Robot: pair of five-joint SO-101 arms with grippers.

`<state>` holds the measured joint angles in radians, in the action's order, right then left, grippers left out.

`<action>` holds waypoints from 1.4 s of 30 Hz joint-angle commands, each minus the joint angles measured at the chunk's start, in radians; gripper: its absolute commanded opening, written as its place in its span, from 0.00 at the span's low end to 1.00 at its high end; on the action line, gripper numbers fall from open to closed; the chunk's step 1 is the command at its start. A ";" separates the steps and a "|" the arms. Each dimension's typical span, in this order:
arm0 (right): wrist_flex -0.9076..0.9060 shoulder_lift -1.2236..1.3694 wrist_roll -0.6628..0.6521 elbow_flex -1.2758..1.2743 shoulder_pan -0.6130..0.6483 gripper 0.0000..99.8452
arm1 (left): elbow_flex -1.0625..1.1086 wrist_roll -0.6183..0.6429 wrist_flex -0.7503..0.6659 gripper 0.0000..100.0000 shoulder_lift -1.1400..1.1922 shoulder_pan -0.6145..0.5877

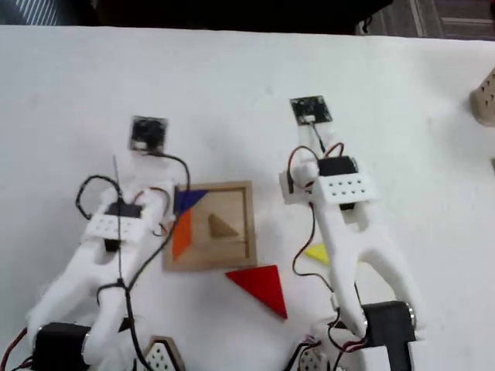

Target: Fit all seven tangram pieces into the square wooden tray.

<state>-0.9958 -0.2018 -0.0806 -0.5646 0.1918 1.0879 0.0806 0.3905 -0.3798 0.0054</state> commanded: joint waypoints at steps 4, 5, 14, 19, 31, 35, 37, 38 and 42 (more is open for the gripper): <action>0.039 0.044 0.009 0.054 -0.087 0.02 | 0.032 -0.006 -0.015 0.03 -0.008 0.245; 0.039 0.051 0.009 0.060 -0.093 0.02 | 0.032 -0.006 -0.015 0.03 -0.008 0.268; 0.039 0.101 -0.020 0.091 -0.093 0.02 | 0.018 -0.006 0.117 0.02 -0.064 0.545; 0.042 0.101 -0.032 0.091 -0.093 0.02 | 0.078 -0.006 0.233 0.02 -0.283 0.624; 0.044 0.102 -0.028 0.091 -0.091 0.02 | 0.060 -0.005 0.235 0.03 -0.117 0.633; 0.044 0.104 -0.026 0.091 -0.091 0.02 | -0.029 -0.006 0.232 0.03 0.035 0.631; 0.044 0.104 -0.025 0.089 -0.091 0.02 | -0.072 -0.006 0.232 0.03 0.088 0.627; 0.044 0.104 -0.025 0.089 -0.090 0.02 | -0.089 -0.006 0.232 0.03 0.107 0.625; 0.041 0.104 -0.025 0.086 -0.087 0.02 | -0.127 -0.003 0.235 0.03 0.148 0.619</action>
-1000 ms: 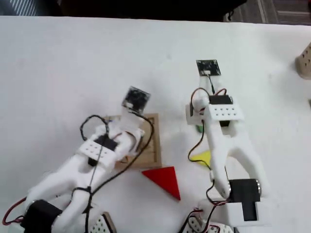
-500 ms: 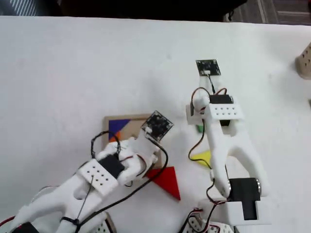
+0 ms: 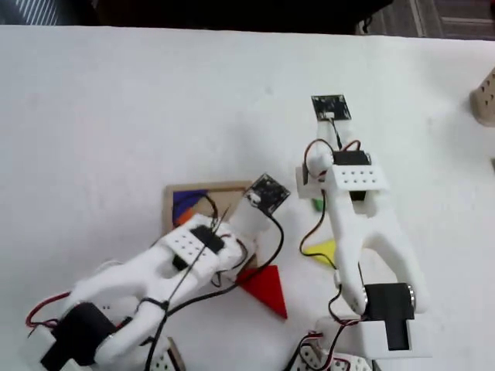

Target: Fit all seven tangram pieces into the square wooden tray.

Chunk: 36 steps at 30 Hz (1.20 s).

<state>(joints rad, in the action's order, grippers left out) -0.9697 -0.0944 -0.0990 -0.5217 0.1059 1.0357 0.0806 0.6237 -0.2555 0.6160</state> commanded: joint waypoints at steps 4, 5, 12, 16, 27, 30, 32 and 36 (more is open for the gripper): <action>0.012 -0.004 -0.006 0.043 0.001 0.02 | -0.112 0.002 -0.029 0.02 0.061 -0.056; 0.012 -0.004 -0.006 0.041 0.001 0.02 | -0.123 0.003 -0.048 0.02 0.077 -0.074; 0.012 -0.004 -0.006 0.041 0.001 0.02 | -0.255 0.003 -0.064 0.02 0.205 -0.147; 0.012 -0.004 -0.009 0.041 0.001 0.02 | -0.330 0.002 -0.089 0.02 0.277 -0.197; 0.012 -0.004 -0.015 0.041 0.012 0.02 | -0.351 0.003 -0.057 0.02 0.139 -0.395; 0.013 -0.004 -0.015 0.041 0.013 0.02 | -0.284 0.002 -0.081 0.03 0.062 -0.446; 0.013 -0.004 -0.015 0.041 0.013 0.02 | -0.235 -0.002 -0.124 0.03 0.061 -0.452; 0.015 -0.004 -0.015 0.041 0.013 0.02 | -0.155 -0.003 -0.209 0.03 0.061 -0.427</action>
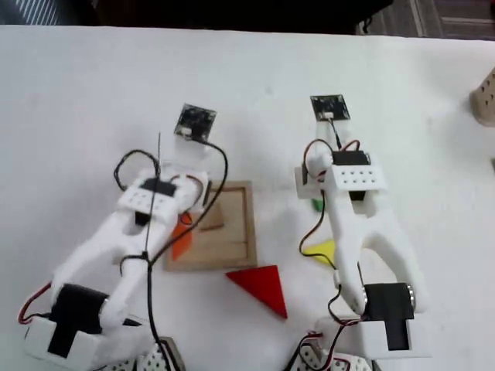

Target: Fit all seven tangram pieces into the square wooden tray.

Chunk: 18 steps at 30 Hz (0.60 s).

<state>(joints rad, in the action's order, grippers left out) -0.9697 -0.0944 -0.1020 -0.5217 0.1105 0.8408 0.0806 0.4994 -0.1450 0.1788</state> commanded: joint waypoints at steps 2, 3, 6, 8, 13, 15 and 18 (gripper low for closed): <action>0.015 -0.004 -0.012 0.041 0.008 0.02 | 0.061 -0.005 -0.086 0.03 -0.050 0.033; 0.015 -0.004 -0.012 0.041 0.008 0.02 | 0.071 -0.005 -0.083 0.03 -0.051 0.048; 0.015 -0.004 -0.012 0.040 0.008 0.02 | 0.106 -0.017 -0.083 0.03 -0.059 0.079; 0.016 -0.004 -0.012 0.040 0.008 0.02 | 0.123 -0.077 -0.083 0.03 -0.059 0.084; 0.016 -0.004 -0.012 0.040 0.018 0.02 | 0.130 -0.124 -0.087 0.02 -0.061 0.084; 0.018 -0.002 -0.012 0.040 0.027 0.02 | 0.124 -0.124 -0.091 0.02 -0.079 0.084; 0.018 0.024 -0.012 0.048 0.028 0.02 | 0.147 -0.124 -0.110 0.02 -0.189 0.081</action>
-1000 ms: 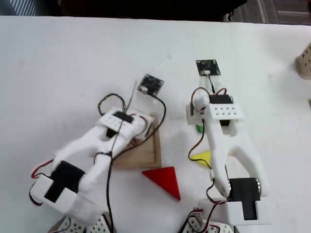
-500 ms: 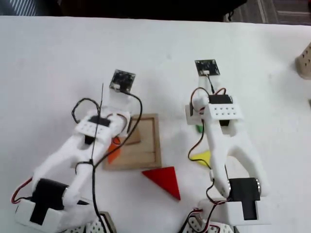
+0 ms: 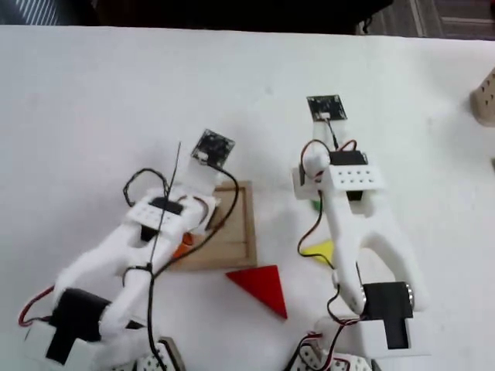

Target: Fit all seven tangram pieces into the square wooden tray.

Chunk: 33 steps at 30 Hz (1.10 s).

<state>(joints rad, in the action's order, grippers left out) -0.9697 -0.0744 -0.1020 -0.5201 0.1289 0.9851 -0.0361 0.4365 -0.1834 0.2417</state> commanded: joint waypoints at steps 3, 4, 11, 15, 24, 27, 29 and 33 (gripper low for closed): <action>0.012 0.027 -0.012 0.068 0.010 0.02 | 0.135 -0.008 -0.187 0.02 -0.277 0.038; 0.012 0.031 -0.012 0.074 0.008 0.02 | 0.189 -0.008 -0.259 0.02 -0.314 0.051; 0.010 0.041 -0.014 0.078 0.010 0.02 | 0.331 -0.006 -0.390 0.02 -0.400 0.206; 0.010 0.039 -0.014 0.078 0.010 0.02 | 0.250 0.087 -0.385 0.02 -0.288 0.305; 0.010 0.042 -0.014 0.077 0.010 0.02 | 0.020 0.138 -0.365 0.02 0.087 0.242; 0.010 0.042 -0.014 0.077 0.010 0.02 | -0.012 0.135 -0.269 0.02 0.082 0.197; 0.010 0.042 -0.014 0.077 0.010 0.02 | -0.026 0.135 -0.221 0.02 0.081 0.166; 0.010 0.045 -0.014 0.078 0.010 0.02 | -0.028 0.135 -0.204 0.02 0.079 0.111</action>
<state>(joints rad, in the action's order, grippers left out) -0.9697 -0.0207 -0.1020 -0.4879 0.1289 1.0081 0.0898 0.2156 -0.1051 0.4089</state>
